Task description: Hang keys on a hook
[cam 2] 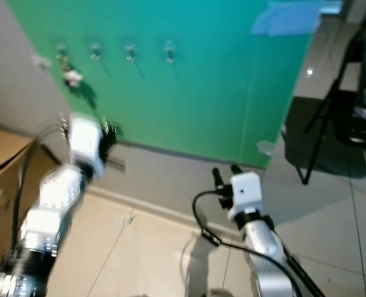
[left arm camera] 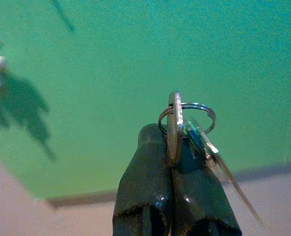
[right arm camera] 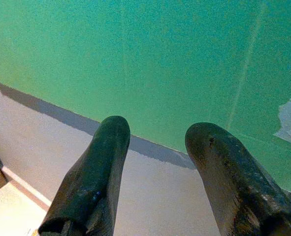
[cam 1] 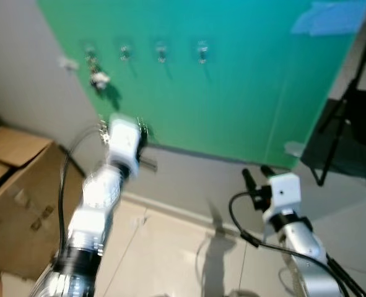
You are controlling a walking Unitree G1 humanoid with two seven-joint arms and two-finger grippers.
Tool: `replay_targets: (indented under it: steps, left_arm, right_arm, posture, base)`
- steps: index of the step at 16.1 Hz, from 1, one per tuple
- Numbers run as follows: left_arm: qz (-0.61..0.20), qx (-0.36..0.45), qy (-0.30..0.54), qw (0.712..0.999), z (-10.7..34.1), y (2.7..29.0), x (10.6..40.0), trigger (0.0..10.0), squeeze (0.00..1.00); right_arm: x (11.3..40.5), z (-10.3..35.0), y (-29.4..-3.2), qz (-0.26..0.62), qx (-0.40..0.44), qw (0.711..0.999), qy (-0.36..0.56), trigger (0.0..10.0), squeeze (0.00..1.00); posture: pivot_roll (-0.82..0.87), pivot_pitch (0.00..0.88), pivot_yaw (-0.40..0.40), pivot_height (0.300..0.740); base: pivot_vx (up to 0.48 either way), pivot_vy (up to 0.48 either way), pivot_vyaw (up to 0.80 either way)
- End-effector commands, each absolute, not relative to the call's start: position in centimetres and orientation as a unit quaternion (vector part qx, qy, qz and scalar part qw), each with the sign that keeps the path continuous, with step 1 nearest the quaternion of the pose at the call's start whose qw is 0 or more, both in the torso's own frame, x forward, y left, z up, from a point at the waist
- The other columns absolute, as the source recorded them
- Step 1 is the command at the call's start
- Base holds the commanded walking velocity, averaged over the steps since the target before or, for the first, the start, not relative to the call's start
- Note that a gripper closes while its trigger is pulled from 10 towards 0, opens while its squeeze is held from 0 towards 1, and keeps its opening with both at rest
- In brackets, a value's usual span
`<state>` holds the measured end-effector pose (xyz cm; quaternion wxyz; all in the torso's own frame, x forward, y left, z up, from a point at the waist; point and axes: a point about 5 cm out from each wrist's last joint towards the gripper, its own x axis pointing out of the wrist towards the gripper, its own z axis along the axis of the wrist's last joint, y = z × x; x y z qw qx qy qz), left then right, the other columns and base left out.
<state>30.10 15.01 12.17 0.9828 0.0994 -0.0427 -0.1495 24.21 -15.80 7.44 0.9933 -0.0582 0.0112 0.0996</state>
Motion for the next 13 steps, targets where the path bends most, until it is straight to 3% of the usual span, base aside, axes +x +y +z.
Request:
replay_targets:
  steps: [1,5,11,13]
  left_arm:
    - [-0.13,0.1,-0.089,0.982,13.0,15.3,28.9,10.0,0.0]
    - [-0.126,0.052,-0.061,0.989,12.3,14.9,23.0,10.0,0.0]
    - [-0.108,0.043,-0.014,0.993,10.0,15.1,20.0,10.0,0.0]
    - [-0.108,0.042,-0.004,0.993,8.7,15.3,20.3,10.0,0.0]
  right_arm:
    - [24.4,8.0,-15.5,0.099,-0.044,0.994,-0.008,10.0,0.0]
    - [23.5,11.1,-16.1,0.122,-0.026,0.99,-0.063,10.0,0.0]
    - [20.0,8.8,-18.3,0.133,-0.02,0.991,-0.025,10.0,0.0]
    - [20.2,7.4,-17.9,0.132,-0.013,0.991,-0.017,10.0,0.0]
  posture:
    - [-0.19,0.007,0.143,0.74]
    - [-0.17,0.0,0.129,0.74]
    - [-0.19,0.0,0.113,0.74]
    - [-0.19,0.003,0.109,0.74]
  base:
    - [0.0,0.0,0.0]
    - [0.0,0.0,0.0]
    - [0.0,0.0,0.0]
    - [0.0,0.0,0.0]
